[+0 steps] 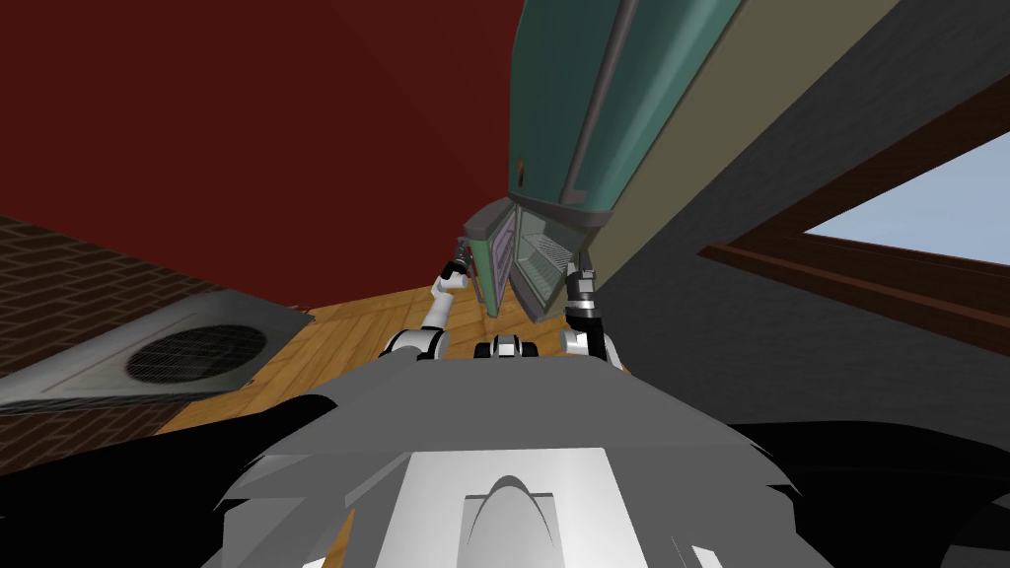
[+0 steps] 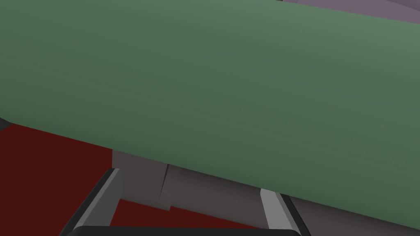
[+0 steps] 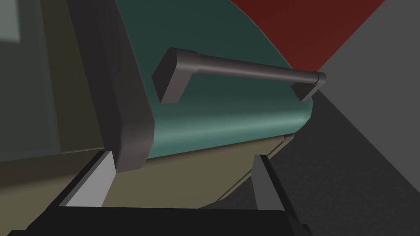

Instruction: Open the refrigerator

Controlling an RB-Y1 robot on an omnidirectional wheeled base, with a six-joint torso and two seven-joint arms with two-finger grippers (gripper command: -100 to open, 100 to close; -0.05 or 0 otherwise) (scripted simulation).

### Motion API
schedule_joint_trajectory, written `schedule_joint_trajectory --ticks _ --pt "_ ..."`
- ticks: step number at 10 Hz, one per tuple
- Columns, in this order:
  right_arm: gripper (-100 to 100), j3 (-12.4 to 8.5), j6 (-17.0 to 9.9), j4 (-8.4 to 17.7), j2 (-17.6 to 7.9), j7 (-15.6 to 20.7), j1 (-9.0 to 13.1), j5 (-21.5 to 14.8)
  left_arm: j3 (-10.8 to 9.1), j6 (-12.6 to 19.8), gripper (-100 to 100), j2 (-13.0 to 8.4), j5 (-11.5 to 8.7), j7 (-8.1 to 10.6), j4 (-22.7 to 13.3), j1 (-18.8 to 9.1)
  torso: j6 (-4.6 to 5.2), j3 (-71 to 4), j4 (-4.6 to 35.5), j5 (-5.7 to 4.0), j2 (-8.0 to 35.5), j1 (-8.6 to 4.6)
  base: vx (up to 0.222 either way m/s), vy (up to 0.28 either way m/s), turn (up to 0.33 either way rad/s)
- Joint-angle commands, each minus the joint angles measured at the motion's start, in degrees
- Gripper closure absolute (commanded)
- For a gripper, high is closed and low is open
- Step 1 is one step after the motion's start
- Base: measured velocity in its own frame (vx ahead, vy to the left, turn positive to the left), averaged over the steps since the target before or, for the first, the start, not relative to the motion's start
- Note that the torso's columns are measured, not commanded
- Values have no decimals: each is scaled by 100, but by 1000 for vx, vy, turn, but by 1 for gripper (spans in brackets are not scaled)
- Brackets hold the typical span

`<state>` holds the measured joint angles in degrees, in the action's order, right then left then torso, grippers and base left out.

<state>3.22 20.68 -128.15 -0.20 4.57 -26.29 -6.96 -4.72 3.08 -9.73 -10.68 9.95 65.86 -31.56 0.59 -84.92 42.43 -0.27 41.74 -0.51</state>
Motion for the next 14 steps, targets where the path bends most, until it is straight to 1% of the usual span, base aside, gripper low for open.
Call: schedule_joint_trajectory --ticks 1,5,6,7,8,9,10,11,13,14 --pt "0 0 0 0 0 0 0 0 16 -30 -100 15 6 -3 -287 -382 10 -9 -6 0 -14 -3 -3 7 31" --pt "0 0 0 0 0 0 0 0 16 -30 -100 15 6 -3 -287 -382 36 -7 13 -16 -10 -33 0 0 0" --pt "0 0 0 0 0 0 0 0 -80 69 -100 -43 -59 62 -238 -227 36 -7 13 -16 -10 -33 70 66 84" --pt "0 -1 0 -1 -1 0 -2 0 -53 71 -100 -28 -32 35 -251 -187 5 -12 2 -2 -20 7 36 50 69" --pt "0 0 0 0 0 0 -1 0 -76 71 100 -41 -36 43 -249 -174 -4 -2 -19 12 0 15 -4 17 41" --pt "0 0 0 0 0 0 0 0 -13 56 100 -59 -67 64 -223 -189 -16 5 -40 21 10 19 50 157 -37" --pt "0 -1 0 0 -2 0 0 0 64 59 100 -62 -98 83 -216 -193 -17 -16 -68 42 -27 76 62 313 -122" --pt "0 -3 0 0 -4 0 -1 0 64 59 100 -62 -98 83 -216 -193 -19 -33 -49 48 -50 113 53 286 -87" --pt "0 -3 0 0 -4 0 -2 0 216 66 100 -68 -160 123 -200 -200 -25 -20 -51 29 -32 44 114 322 -88" --pt "0 -4 0 0 -4 0 -2 0 293 69 100 -71 -191 143 -193 -204 -6 -24 -52 27 -39 39 114 422 -166"
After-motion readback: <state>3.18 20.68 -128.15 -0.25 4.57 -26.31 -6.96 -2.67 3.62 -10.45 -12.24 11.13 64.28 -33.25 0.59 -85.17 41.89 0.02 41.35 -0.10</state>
